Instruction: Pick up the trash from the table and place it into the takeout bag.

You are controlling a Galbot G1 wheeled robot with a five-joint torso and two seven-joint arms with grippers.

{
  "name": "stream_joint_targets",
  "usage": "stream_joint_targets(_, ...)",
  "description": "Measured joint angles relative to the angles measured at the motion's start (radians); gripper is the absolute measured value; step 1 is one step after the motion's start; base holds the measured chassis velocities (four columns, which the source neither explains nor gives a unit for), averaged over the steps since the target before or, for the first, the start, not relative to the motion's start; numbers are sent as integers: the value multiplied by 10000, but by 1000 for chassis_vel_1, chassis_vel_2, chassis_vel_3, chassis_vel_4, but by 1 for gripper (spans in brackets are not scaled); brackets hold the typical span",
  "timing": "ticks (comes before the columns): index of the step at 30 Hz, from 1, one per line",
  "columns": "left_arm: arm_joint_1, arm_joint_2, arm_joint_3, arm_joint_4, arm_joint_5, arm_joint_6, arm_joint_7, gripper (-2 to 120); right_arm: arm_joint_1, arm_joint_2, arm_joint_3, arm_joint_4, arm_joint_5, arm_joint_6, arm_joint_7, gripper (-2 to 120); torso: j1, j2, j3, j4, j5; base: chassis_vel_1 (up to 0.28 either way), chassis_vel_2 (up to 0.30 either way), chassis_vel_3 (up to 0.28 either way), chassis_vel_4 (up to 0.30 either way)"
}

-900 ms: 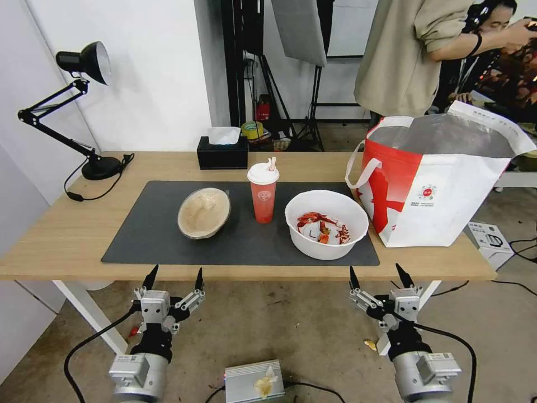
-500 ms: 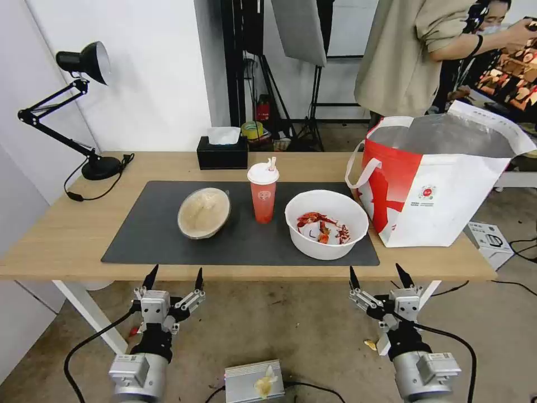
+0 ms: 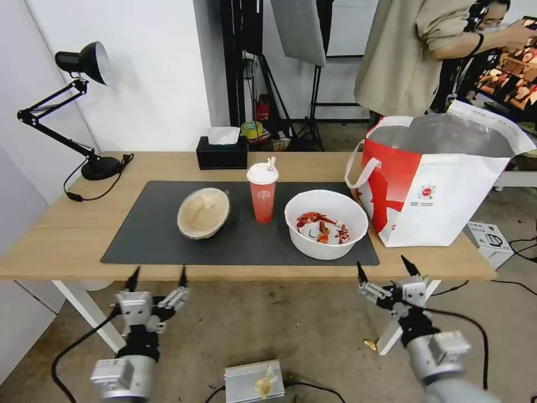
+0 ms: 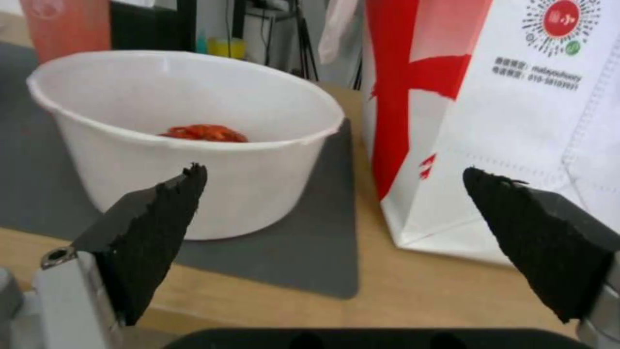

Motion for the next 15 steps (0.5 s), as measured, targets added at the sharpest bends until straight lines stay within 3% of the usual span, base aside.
stream_joint_targets(1,59,188,-64,21,-327,-321,-315,100,18,-263,83,18,183,-3,-16,100,0,0,0,-3,14,0,0,0,0)
stream_joint_targets(4,152,301,-96,20,-528,-818,-383,100,24,-500,178,101,325,45,-97,100,0,0,0,-4,1,0,0,0,0)
stream_joint_targets(15,223,181,20,58,-211,-1407,370,100,107,-940,20,275,576,237,-404,100,-1,0,0,-5,5,0,0,0,0)
